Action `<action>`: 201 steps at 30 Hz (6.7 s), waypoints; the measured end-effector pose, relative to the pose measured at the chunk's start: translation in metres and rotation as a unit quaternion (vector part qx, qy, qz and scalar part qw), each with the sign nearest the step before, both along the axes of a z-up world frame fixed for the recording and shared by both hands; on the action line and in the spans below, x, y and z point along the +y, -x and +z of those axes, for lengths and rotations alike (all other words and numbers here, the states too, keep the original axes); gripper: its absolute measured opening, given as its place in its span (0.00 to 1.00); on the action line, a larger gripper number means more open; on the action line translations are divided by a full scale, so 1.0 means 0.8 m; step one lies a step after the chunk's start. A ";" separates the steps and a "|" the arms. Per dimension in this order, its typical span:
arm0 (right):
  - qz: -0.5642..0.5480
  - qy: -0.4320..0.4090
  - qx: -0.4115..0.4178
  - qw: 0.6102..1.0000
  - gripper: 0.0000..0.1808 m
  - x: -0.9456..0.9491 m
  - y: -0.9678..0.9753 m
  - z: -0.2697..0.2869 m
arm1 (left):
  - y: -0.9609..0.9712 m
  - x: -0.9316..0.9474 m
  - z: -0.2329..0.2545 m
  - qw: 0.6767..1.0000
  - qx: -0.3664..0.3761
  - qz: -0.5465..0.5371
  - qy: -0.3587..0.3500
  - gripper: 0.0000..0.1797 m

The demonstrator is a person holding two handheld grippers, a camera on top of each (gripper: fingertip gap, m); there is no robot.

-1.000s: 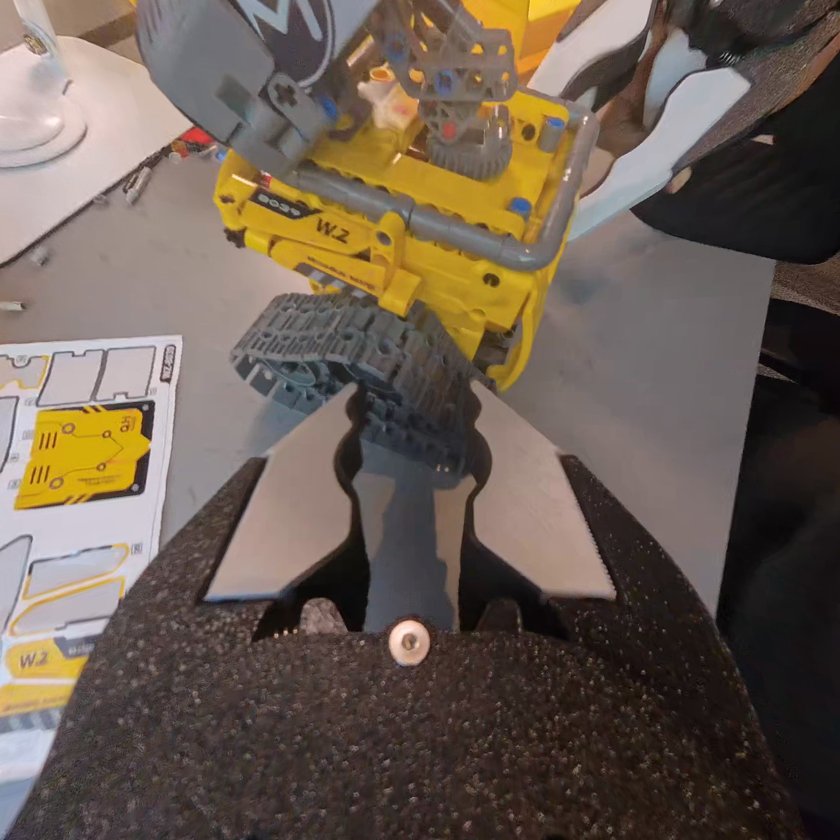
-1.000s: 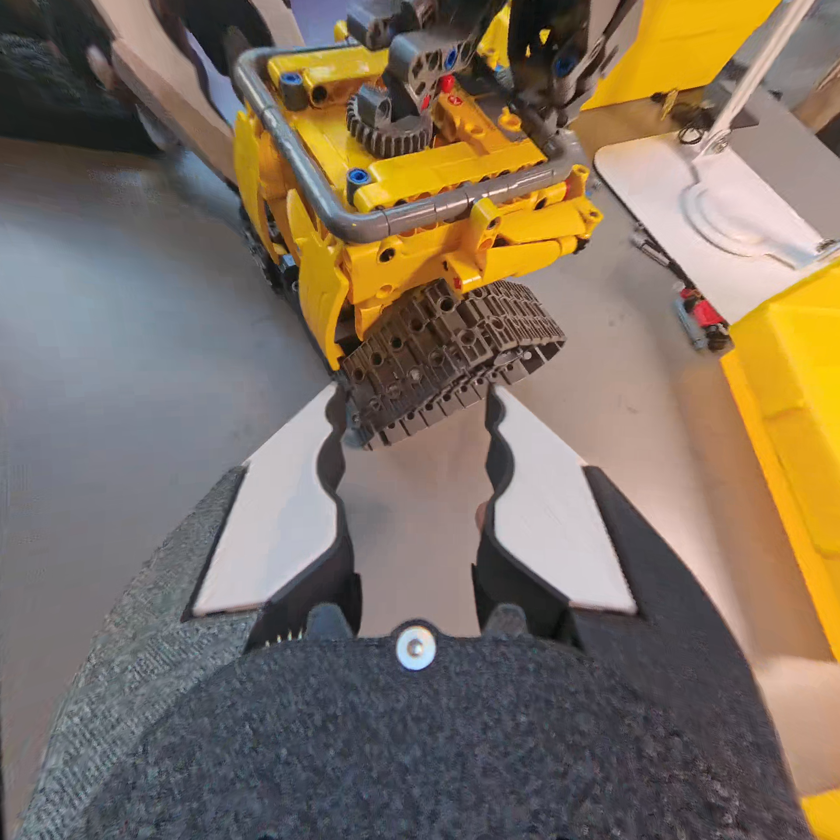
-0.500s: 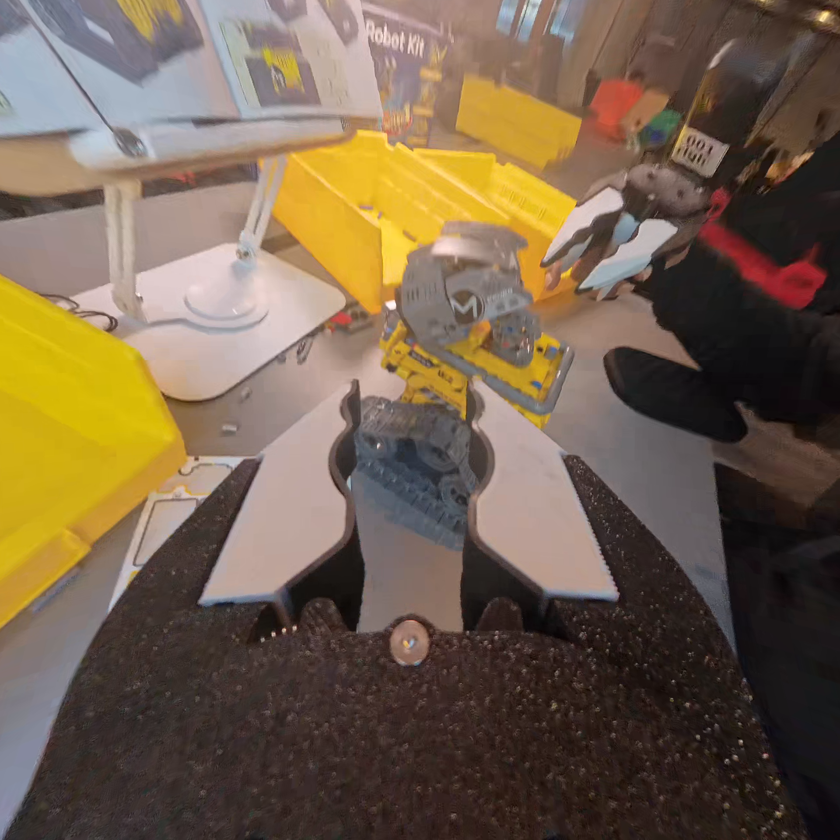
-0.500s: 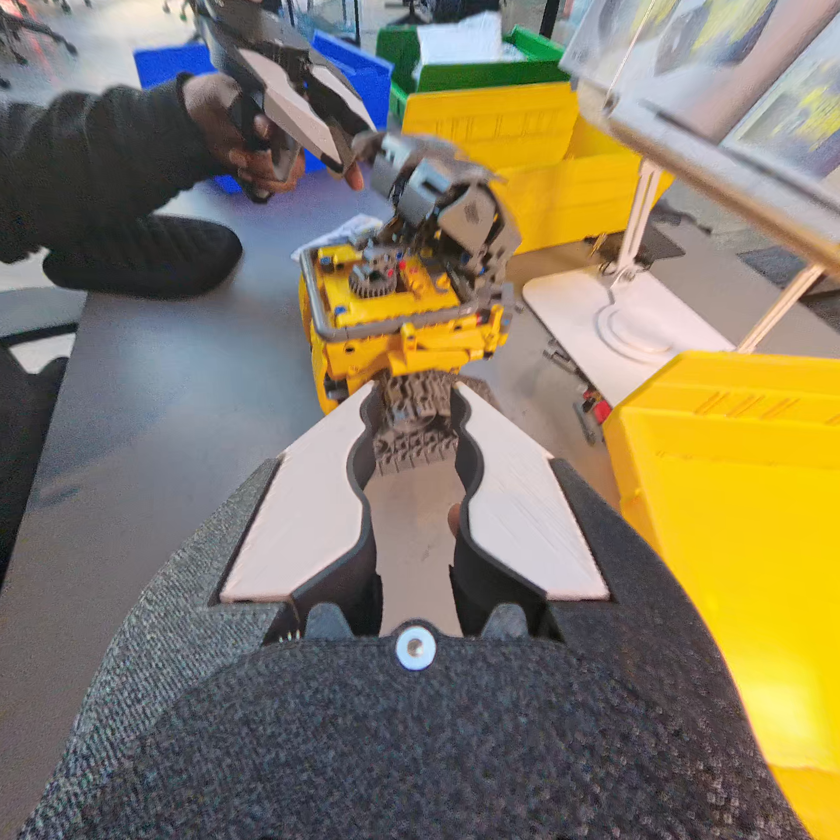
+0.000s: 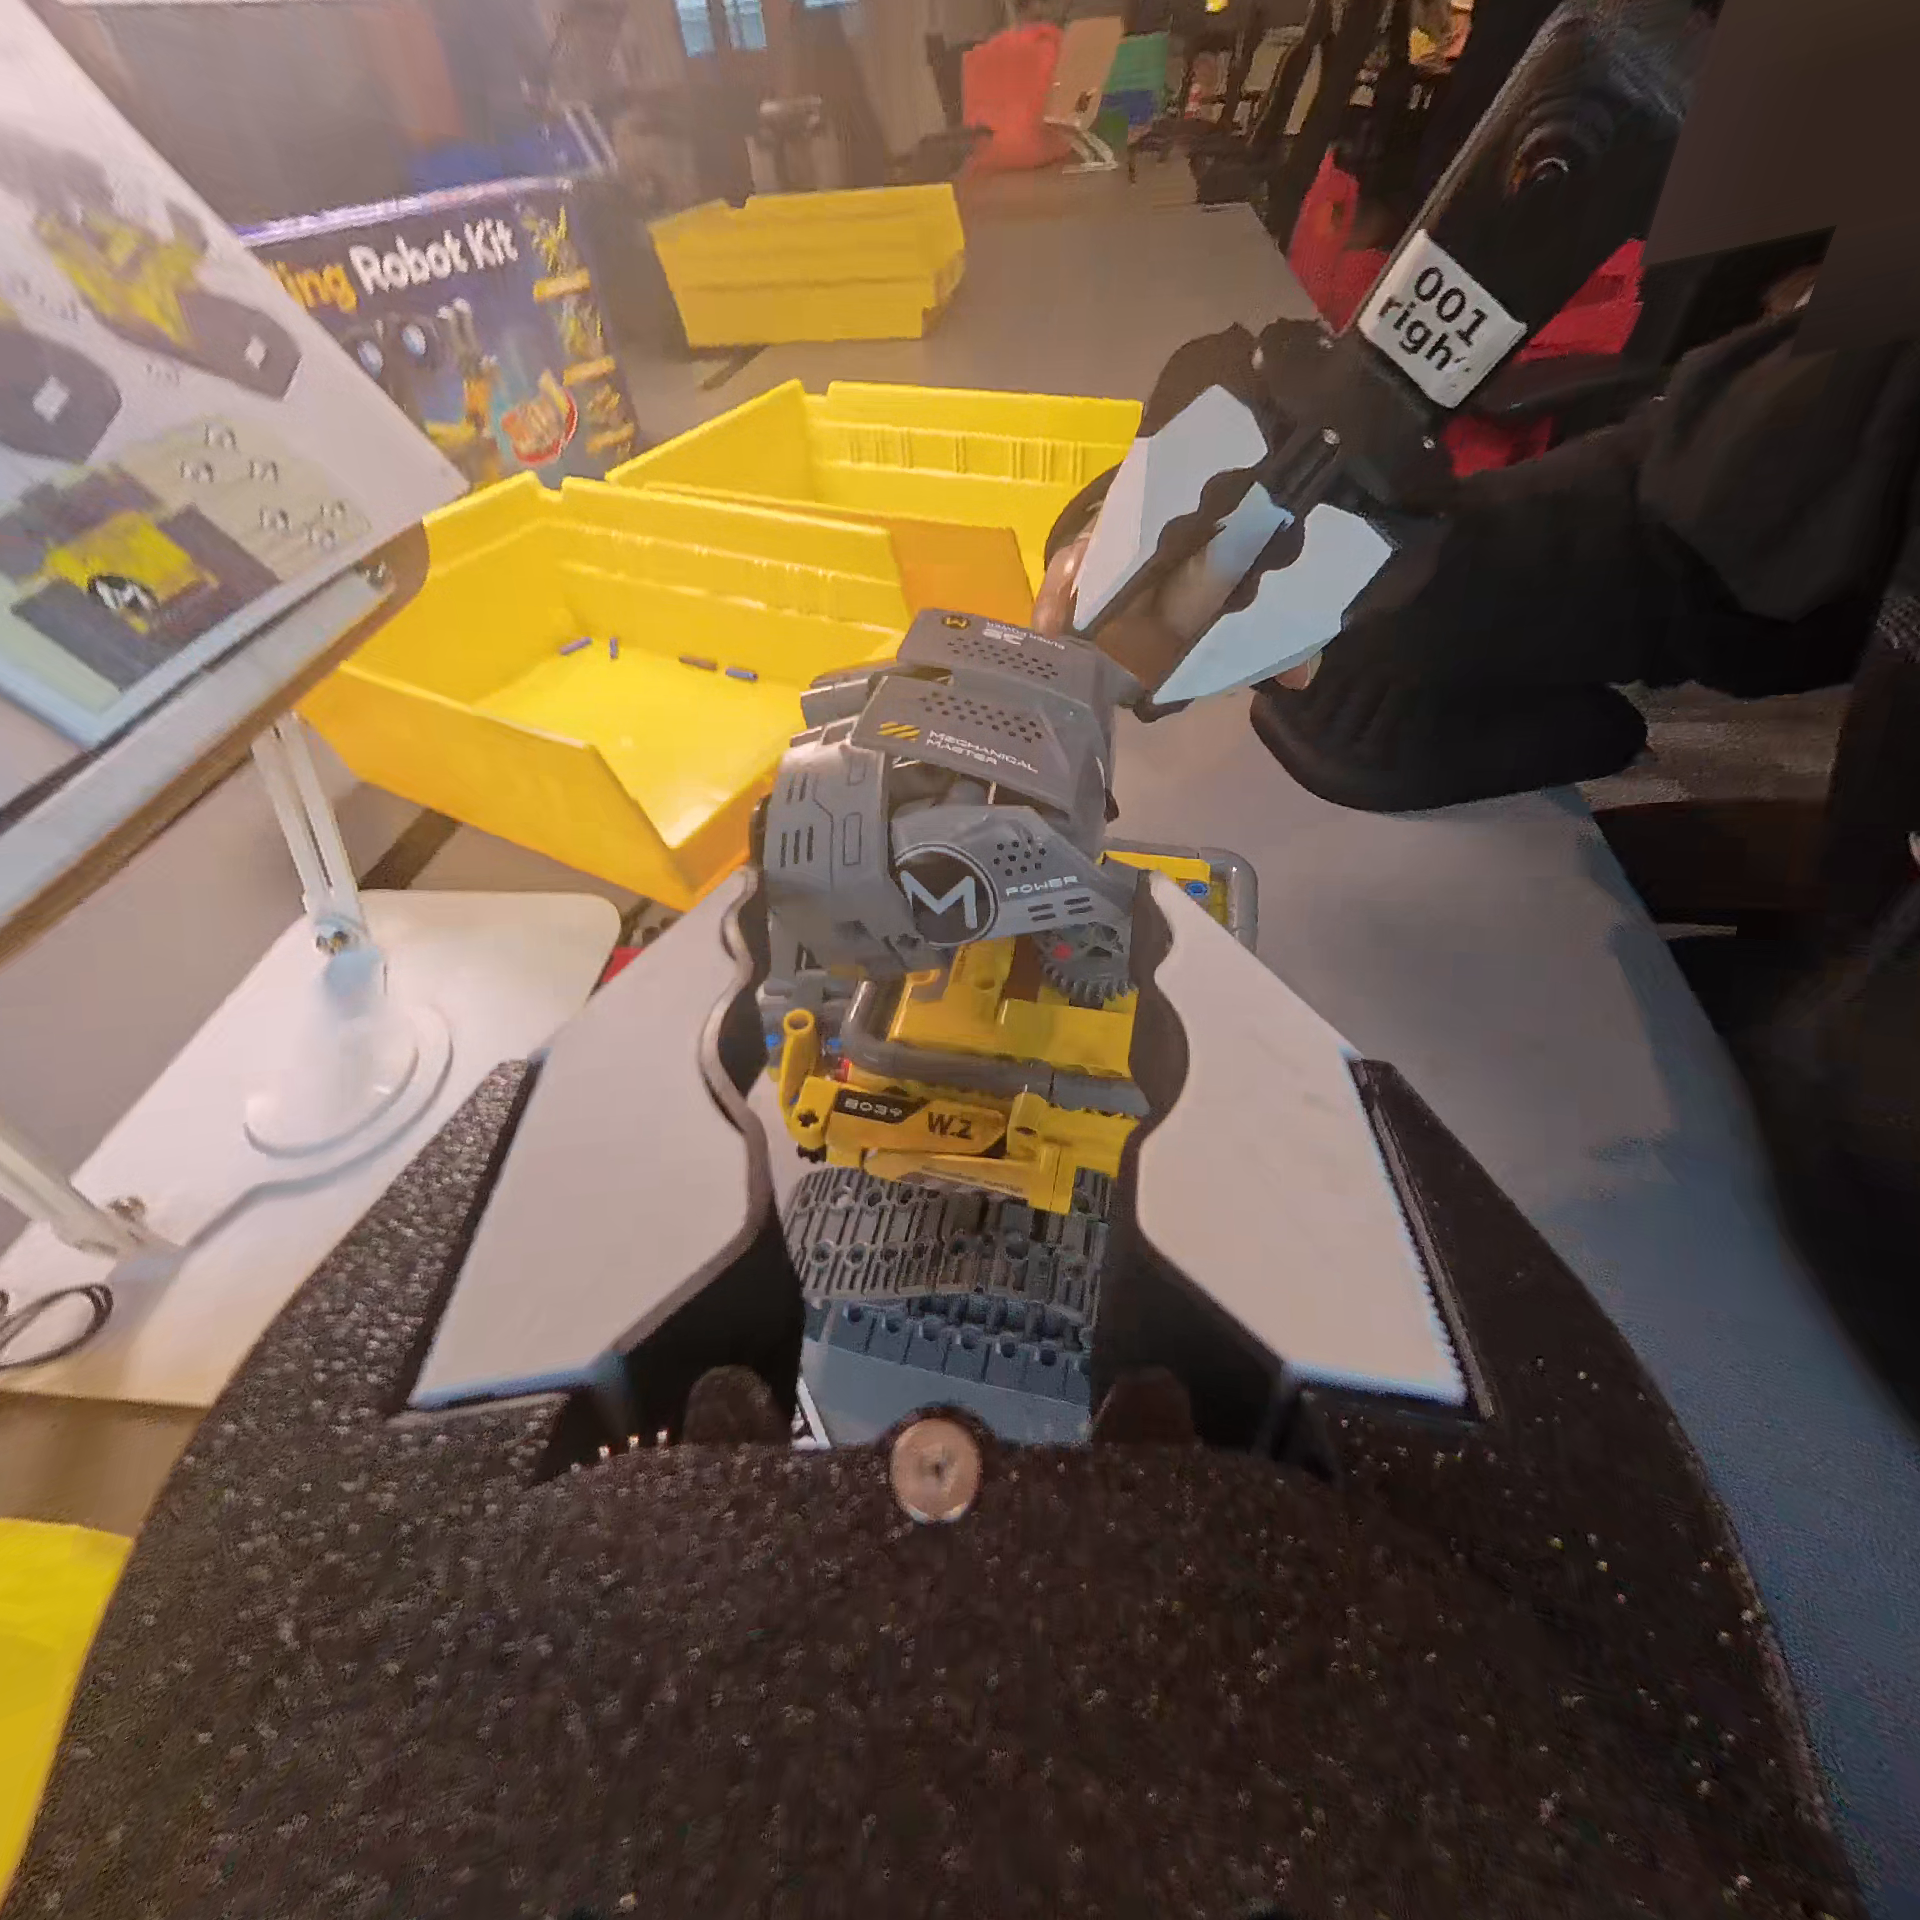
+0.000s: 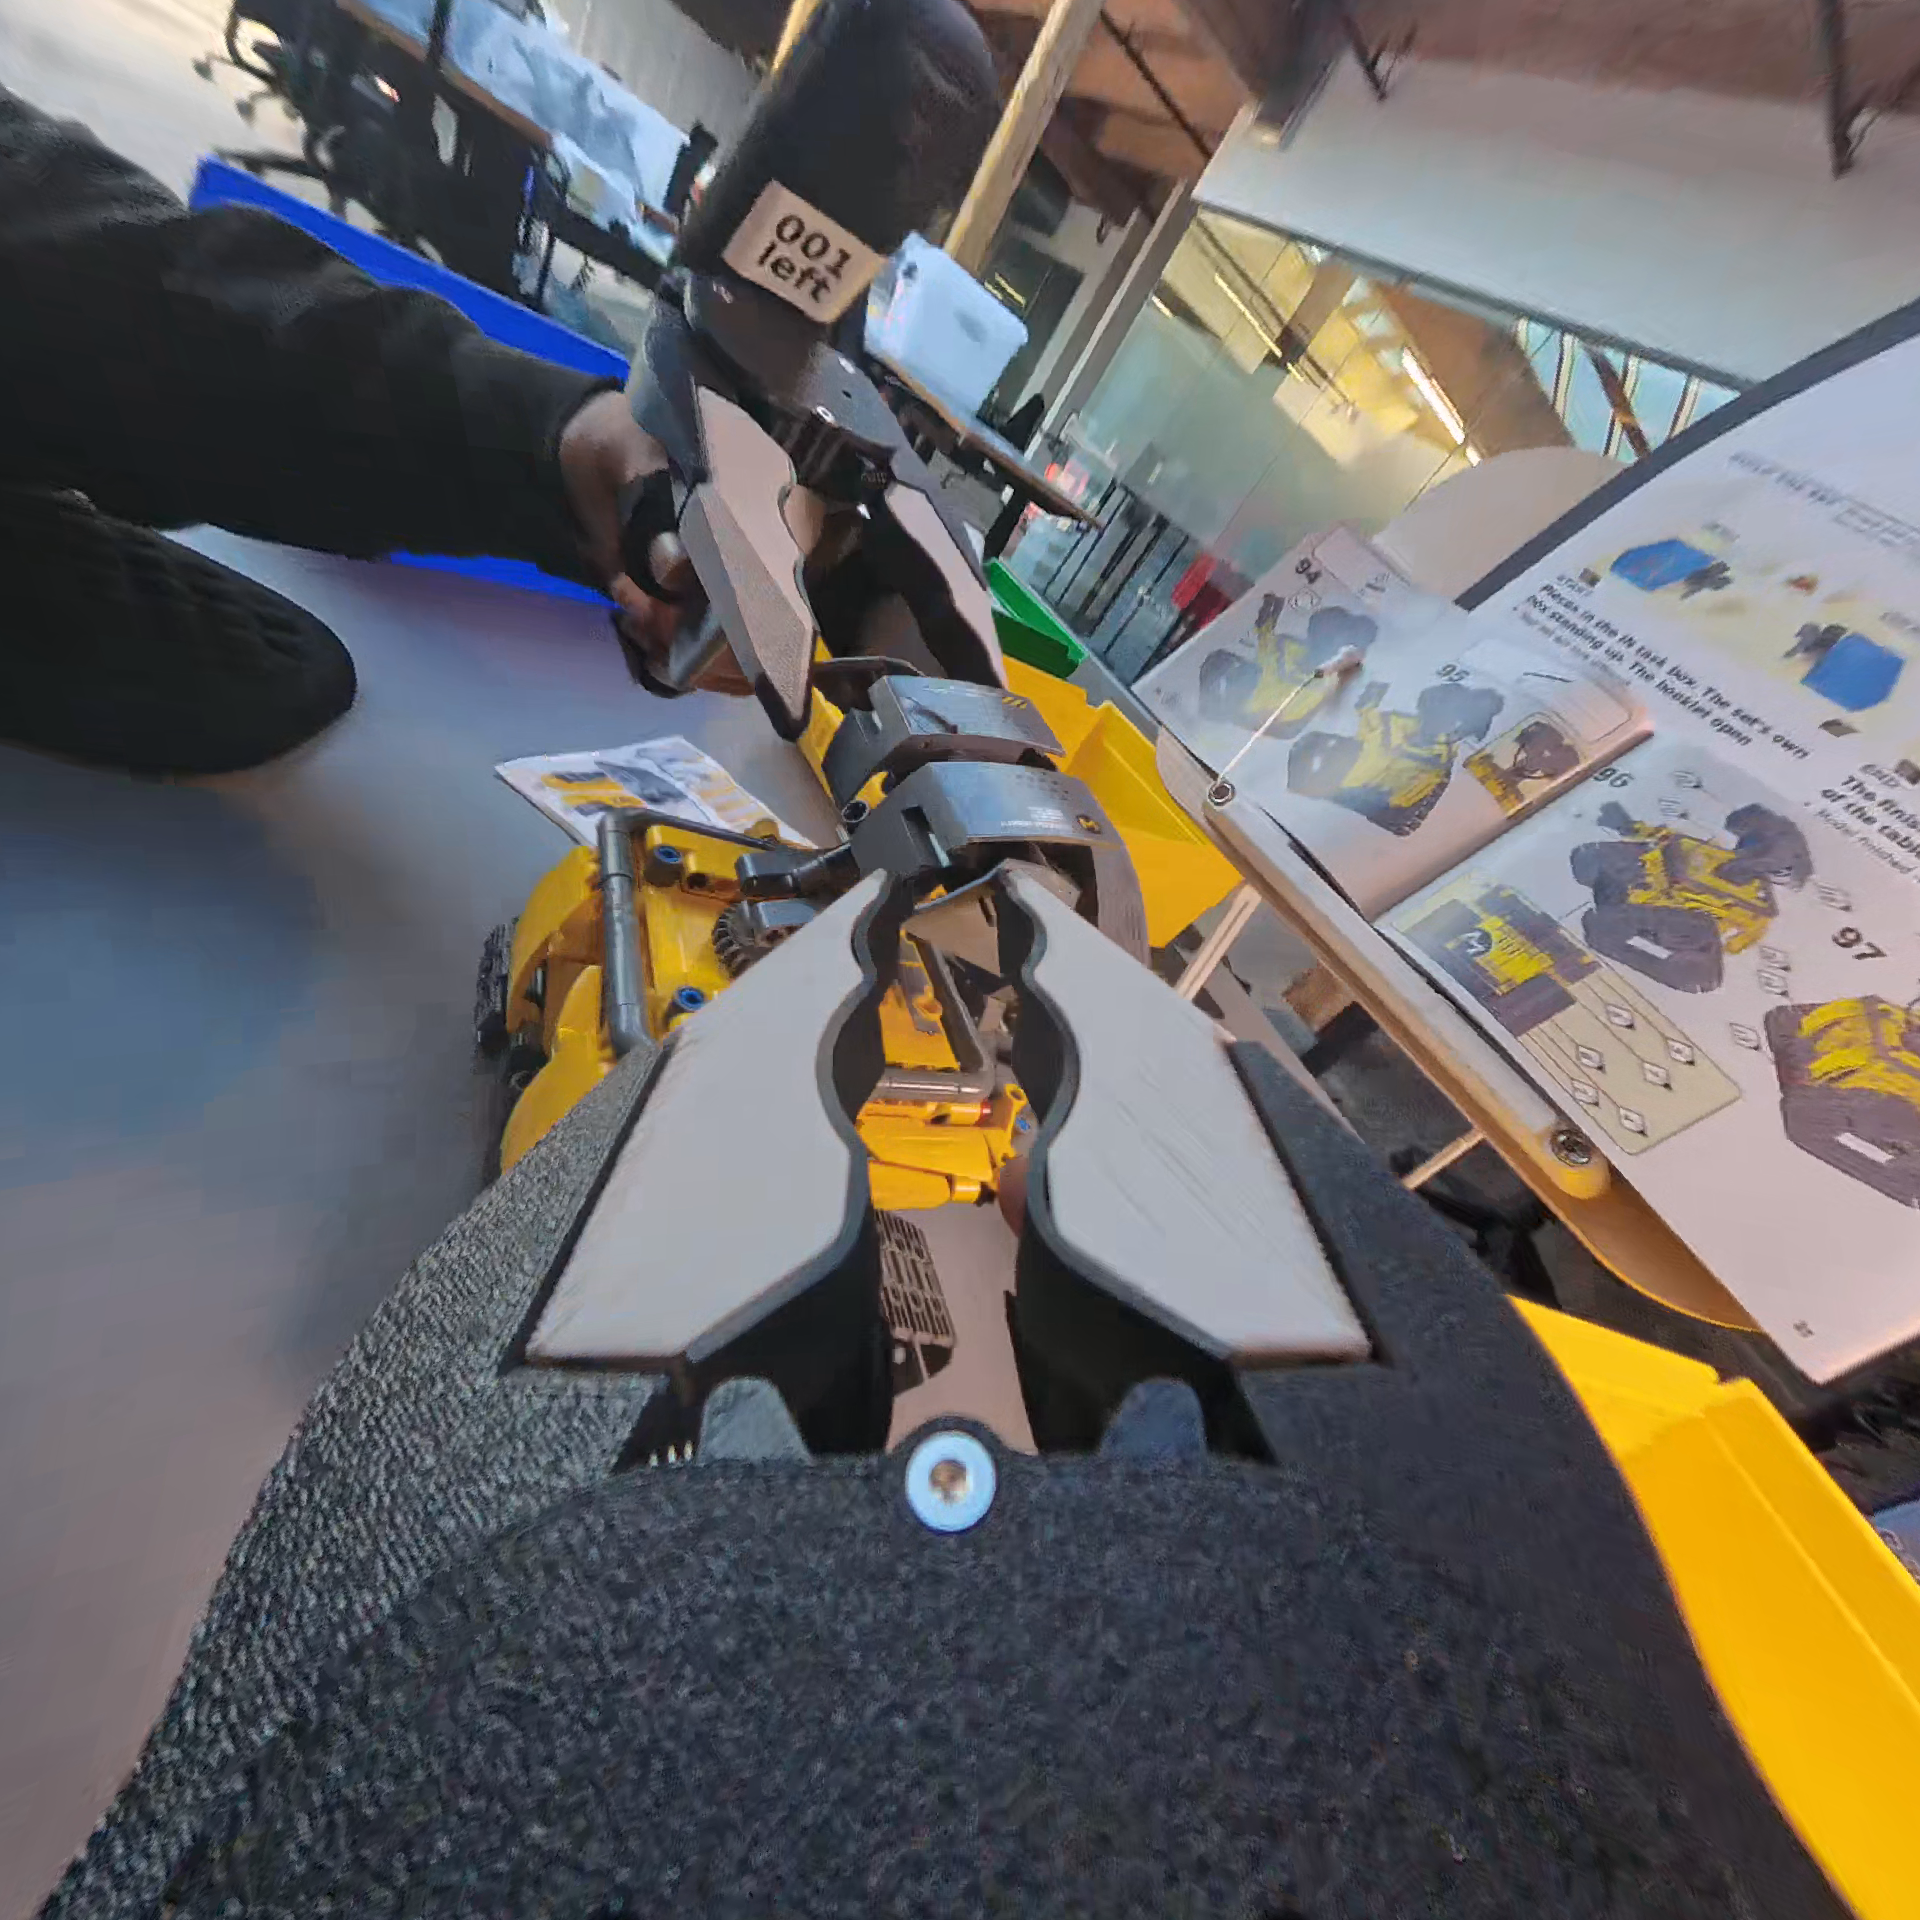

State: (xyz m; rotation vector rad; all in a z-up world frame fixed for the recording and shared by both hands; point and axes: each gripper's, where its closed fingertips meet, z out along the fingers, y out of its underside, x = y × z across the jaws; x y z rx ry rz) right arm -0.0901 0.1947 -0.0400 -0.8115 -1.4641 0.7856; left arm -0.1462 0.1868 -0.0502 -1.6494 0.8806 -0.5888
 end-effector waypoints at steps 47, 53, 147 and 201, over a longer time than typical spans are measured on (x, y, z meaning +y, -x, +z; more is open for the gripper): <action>0.073 0.216 -0.053 0.972 0.40 0.016 -0.010 -0.002 | 0.237 -0.075 -0.164 0.885 0.048 0.389 0.251 0.44; 0.069 0.247 -0.042 0.966 0.35 0.028 -0.014 -0.004 | 0.250 -0.070 -0.185 0.877 0.074 0.381 0.283 0.56; -0.012 0.180 0.023 0.983 0.11 0.085 0.025 0.093 | 0.139 -0.116 0.048 0.897 -0.436 0.053 -0.036 0.00; 0.089 0.179 -0.054 0.978 0.29 -0.053 0.053 0.103 | 0.002 -0.098 0.110 0.950 -0.300 -0.090 -0.002 0.00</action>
